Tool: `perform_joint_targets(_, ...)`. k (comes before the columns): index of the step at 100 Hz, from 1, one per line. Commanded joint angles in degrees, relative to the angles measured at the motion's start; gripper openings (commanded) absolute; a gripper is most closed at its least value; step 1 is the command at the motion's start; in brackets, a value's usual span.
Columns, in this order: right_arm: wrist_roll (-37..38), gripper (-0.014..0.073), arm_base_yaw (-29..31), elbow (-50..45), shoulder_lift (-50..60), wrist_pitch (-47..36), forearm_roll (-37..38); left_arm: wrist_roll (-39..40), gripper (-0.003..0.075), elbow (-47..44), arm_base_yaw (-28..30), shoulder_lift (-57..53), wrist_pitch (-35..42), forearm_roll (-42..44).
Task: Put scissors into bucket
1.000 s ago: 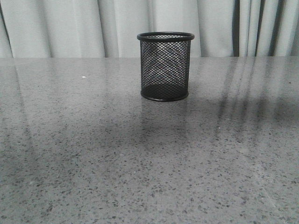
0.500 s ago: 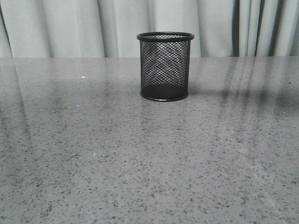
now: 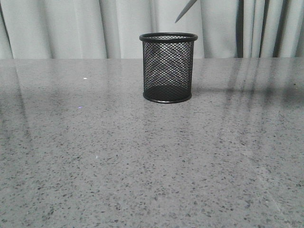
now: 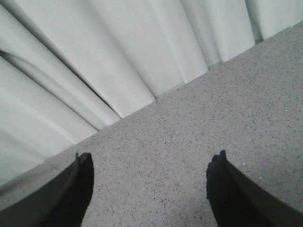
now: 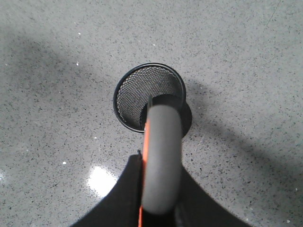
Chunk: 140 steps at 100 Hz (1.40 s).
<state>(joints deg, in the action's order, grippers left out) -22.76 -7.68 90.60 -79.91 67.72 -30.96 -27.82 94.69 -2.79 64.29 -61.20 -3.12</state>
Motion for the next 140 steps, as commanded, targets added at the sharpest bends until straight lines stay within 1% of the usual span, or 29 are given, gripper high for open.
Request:
perform_joint_targets(1, 0.3, -0.0045, 0.0, 3.6, -0.1, -0.9, -1.1, 0.6, 0.0472, 1.6, 0.4, -1.4, 3.5, -1.3)
perform_joint_targets(19, 0.3, -0.0045, -2.6, 5.7, -3.4, 0.4, -0.5, 0.6, 0.0472, 1.6, 0.4, -1.6, 3.4, -2.7)
perform_joint_targets(27, 0.3, -0.0045, -5.1, 5.7, -4.5, -0.5, 2.8, 0.6, 0.0472, 1.6, 0.4, -1.6, 3.4, -2.7)
perform_joint_targets(34, 2.4, -0.0045, -7.0, 5.7, -5.4, -2.2, 6.6, 0.6, 0.0472, 1.6, 0.4, -1.6, 3.4, -2.7)
perform_joint_targets(39, 2.4, -0.0045, -7.8, 5.7, -6.0, -3.1, 7.7, 0.6, 0.0472, 1.6, 0.4, -1.6, 3.3, -2.7)
perform_joint_targets(65, 2.4, -0.0045, -8.3, 5.7, -8.6, -5.1, 8.0, 0.6, 0.0472, 1.6, 0.4, -1.6, 3.3, -2.7)
perform_joint_targets(81, 2.4, -0.0035, -8.3, 5.7, -9.6, -5.5, 6.6, 0.6, 0.0472, 1.6, 0.4, -1.6, 3.5, -2.7)
perform_joint_targets(90, 2.4, 0.0041, -8.3, 5.7, -10.0, -5.9, 6.2, 0.6, 0.0472, 1.6, 0.4, -1.6, 3.5, -2.7)
perform_joint_targets(105, 2.4, 0.0263, -8.3, 5.7, -10.3, -7.0, 6.2, 0.6, 0.0472, 1.6, 0.4, -1.6, 3.5, -2.7)
perform_joint_targets(112, 2.4, 0.0335, -8.3, 5.7, -10.3, -7.5, 6.2, 0.6, 0.0472, 1.6, 0.4, -1.6, 3.5, -2.7)
perform_joint_targets(117, 2.4, 0.0352, -8.3, 5.7, -10.2, -7.7, 6.2, 0.6, 0.0472, 1.6, 0.4, -1.6, 3.5, -2.7)
perform_joint_targets(129, 2.4, 0.0351, -7.6, 6.1, -9.5, -8.1, 6.5, 0.6, 0.0472, 1.6, 0.4, -1.6, 3.5, -2.5)
perform_joint_targets(140, 2.4, 0.0351, -5.6, 8.1, -8.0, -7.7, 6.7, 0.6, 0.0472, 1.6, 0.4, -1.6, 3.5, -2.1)
